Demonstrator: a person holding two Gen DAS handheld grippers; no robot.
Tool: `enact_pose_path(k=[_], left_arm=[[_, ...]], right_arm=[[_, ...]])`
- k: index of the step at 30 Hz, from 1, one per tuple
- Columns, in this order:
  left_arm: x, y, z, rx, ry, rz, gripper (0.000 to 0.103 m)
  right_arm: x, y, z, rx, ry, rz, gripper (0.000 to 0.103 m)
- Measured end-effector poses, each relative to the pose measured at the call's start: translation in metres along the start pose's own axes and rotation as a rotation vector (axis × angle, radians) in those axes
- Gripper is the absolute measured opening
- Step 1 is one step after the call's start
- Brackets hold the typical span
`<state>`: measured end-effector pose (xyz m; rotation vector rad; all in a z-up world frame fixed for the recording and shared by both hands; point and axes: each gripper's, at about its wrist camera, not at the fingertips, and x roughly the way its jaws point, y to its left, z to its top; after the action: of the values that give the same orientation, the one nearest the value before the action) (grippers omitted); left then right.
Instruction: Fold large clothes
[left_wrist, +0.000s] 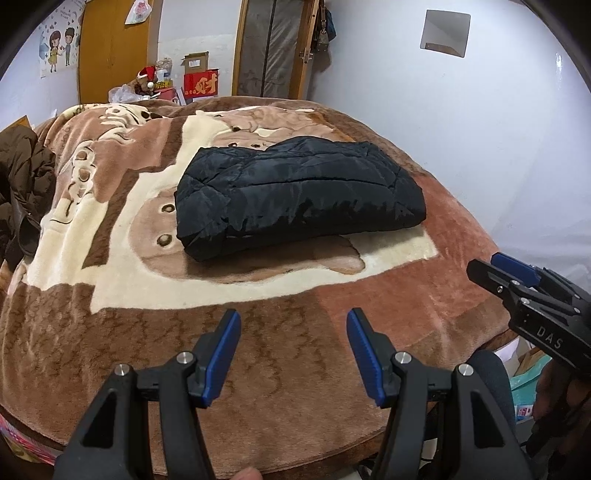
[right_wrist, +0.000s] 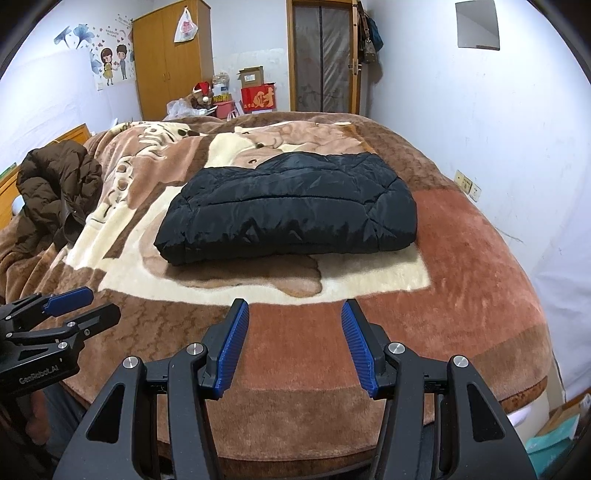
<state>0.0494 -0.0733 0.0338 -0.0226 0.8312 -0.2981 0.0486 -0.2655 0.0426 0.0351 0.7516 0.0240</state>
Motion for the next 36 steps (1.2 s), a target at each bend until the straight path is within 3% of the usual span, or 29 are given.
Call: enact_pose_path(k=[36], left_arm=[[-0.0048,-0.0070,0.0014,0.005,-0.012,-0.032,0.062]], right_arm=[[0.0041,-0.0058,-0.0030,0.001,0.018,-0.008,0.053]])
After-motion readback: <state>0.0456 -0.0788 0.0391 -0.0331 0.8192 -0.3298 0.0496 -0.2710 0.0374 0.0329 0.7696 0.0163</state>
